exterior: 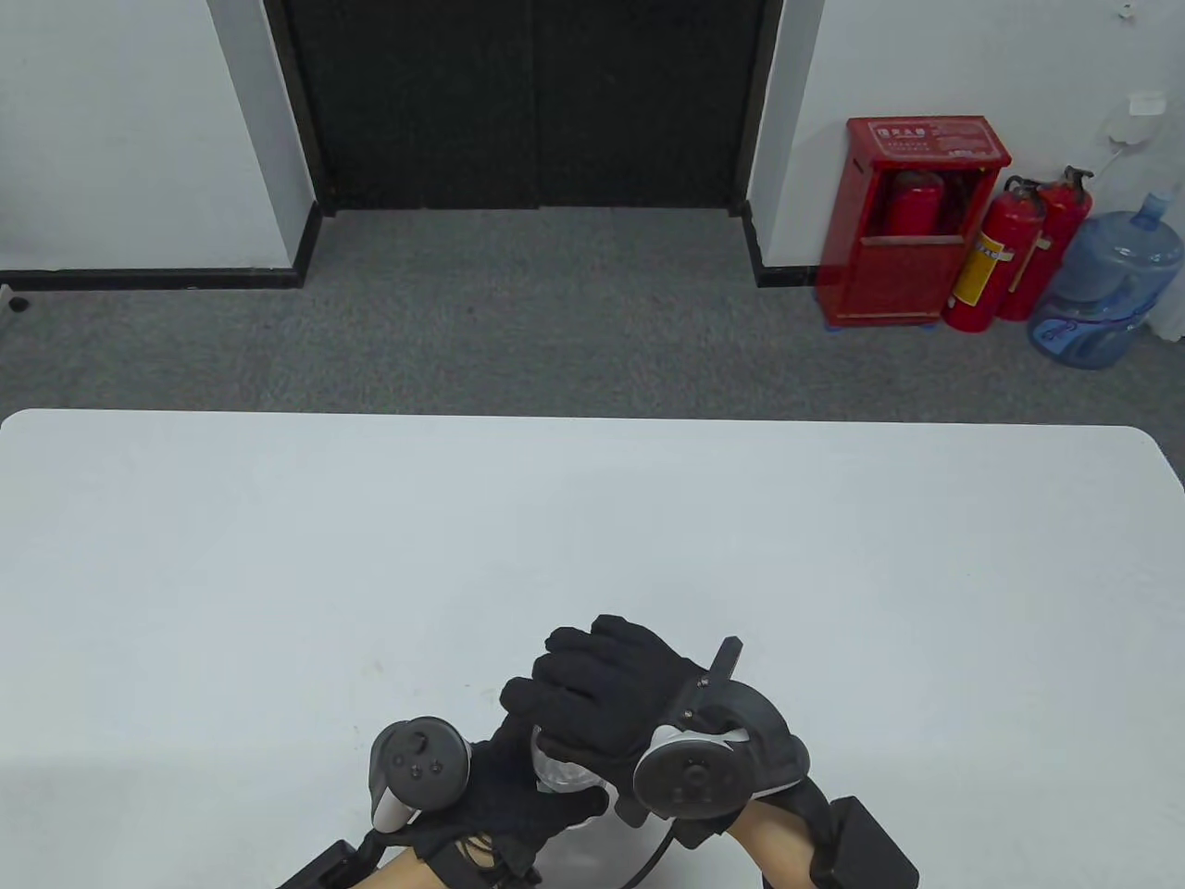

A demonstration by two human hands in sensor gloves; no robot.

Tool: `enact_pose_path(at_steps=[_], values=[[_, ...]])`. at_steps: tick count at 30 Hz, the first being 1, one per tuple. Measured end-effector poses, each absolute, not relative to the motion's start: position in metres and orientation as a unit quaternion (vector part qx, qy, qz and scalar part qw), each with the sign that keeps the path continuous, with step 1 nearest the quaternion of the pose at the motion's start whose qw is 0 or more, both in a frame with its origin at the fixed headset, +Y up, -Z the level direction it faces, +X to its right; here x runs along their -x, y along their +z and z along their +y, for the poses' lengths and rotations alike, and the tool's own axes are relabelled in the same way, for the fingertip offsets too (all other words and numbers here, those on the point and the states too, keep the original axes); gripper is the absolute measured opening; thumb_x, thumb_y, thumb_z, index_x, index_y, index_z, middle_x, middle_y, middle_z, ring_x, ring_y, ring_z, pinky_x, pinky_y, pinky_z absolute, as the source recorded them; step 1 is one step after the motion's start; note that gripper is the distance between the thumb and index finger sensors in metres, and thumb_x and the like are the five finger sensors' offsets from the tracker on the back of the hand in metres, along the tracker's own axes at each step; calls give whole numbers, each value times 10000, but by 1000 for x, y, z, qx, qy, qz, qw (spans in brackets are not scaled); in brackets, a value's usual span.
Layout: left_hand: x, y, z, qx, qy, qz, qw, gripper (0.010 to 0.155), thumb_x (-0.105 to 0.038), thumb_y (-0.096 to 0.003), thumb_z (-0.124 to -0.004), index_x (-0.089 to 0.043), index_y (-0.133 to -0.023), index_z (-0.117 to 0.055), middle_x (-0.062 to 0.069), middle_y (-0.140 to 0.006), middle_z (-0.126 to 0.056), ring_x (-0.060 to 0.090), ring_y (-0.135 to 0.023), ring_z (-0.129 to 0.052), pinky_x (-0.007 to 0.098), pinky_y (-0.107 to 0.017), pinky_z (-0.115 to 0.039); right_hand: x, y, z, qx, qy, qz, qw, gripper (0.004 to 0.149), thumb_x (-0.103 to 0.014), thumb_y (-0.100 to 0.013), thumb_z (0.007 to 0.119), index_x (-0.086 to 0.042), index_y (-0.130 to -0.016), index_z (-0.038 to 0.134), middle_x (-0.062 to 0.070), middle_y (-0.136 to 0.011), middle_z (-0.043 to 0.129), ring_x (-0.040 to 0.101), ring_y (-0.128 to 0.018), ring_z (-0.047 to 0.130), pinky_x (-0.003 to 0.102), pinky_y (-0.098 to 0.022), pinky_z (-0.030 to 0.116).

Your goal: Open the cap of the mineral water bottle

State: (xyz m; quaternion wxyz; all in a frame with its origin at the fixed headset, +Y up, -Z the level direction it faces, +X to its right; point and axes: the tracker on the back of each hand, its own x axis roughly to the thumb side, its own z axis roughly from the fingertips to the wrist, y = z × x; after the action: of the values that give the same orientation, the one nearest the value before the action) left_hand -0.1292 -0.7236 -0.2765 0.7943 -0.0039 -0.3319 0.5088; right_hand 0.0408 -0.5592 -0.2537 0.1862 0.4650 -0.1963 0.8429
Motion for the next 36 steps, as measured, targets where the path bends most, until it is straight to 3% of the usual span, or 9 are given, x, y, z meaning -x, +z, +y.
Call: enact_pose_path(at_steps=[4, 6, 18, 20, 23, 25, 31, 33, 36], values=[[129, -276, -721, -2, 507, -335, 794, 984, -631, -363, -867, -247, -949, -176, 50, -994, -460, 354, -934, -752, 573, -705, -619, -45, -256, -560, -407, 862, -249, 169, 647, -682, -334, 712, -330, -865, 823, -22, -618, 926, 333, -610, 863, 594, -606, 571], [130, -276, -721, -5, 505, -335, 795, 982, -629, -357, -872, -245, -948, -188, 54, -990, -469, 348, -928, -758, 568, -704, -620, -42, -255, -558, -424, 853, -250, 174, 610, -638, -346, 748, -273, -818, 873, -20, -411, 959, 301, -442, 921, 581, -536, 648], [133, -281, -726, 5, 517, -326, 791, 981, -636, -352, -873, -247, -950, -198, 48, -987, -479, 334, -926, -772, 557, -706, -635, -39, -259, -566, -435, 856, -193, 202, 582, -516, -414, 680, -252, -927, 755, 20, -860, 891, 375, -783, 825, 618, -631, 539], [132, -280, -729, 5, 504, -332, 797, 981, -632, -350, -875, -247, -950, -201, 49, -988, -479, 336, -926, -772, 559, -706, -634, -39, -260, -567, -420, 861, -206, 201, 643, -625, -380, 700, -228, -867, 835, 44, -773, 874, 384, -712, 805, 618, -640, 502], [132, -280, -729, 5, 500, -332, 800, 980, -635, -349, -876, -247, -951, -207, 48, -987, -486, 331, -923, -778, 556, -705, -638, -39, -259, -564, -392, 865, -267, 164, 586, -664, -340, 712, -296, -736, 939, -11, -472, 897, 313, -453, 856, 595, -542, 603], [132, -280, -729, 7, 503, -329, 799, 980, -632, -349, -878, -244, -953, -211, 51, -985, -488, 332, -921, -778, 556, -704, -639, -39, -261, -563, -391, 874, -241, 158, 588, -660, -337, 721, -291, -749, 920, -24, -364, 924, 292, -365, 895, 581, -496, 658], [136, -283, -731, 10, 516, -320, 795, 980, -627, -352, -880, -245, -952, -207, 53, -987, -482, 336, -922, -775, 558, -704, -637, -44, -266, -564, -422, 873, -173, 174, 610, -545, -400, 718, -260, -938, 741, 7, -850, 938, 357, -758, 876, 596, -612, 588], [137, -284, -731, 1, 507, -320, 800, 980, -631, -352, -876, -242, -953, -206, 52, -985, -485, 334, -918, -780, 556, -700, -642, -44, -267, -566, -418, 872, -180, 178, 619, -579, -398, 709, -262, -927, 759, 11, -826, 946, 362, -759, 865, 600, -614, 577], [137, -284, -731, 3, 509, -319, 800, 979, -625, -352, -879, -242, -953, -207, 55, -986, -483, 339, -921, -776, 560, -701, -637, -42, -265, -568, -404, 871, -229, 160, 642, -663, -351, 711, -300, -868, 825, -4, -551, 970, 339, -559, 902, 585, -571, 609]])
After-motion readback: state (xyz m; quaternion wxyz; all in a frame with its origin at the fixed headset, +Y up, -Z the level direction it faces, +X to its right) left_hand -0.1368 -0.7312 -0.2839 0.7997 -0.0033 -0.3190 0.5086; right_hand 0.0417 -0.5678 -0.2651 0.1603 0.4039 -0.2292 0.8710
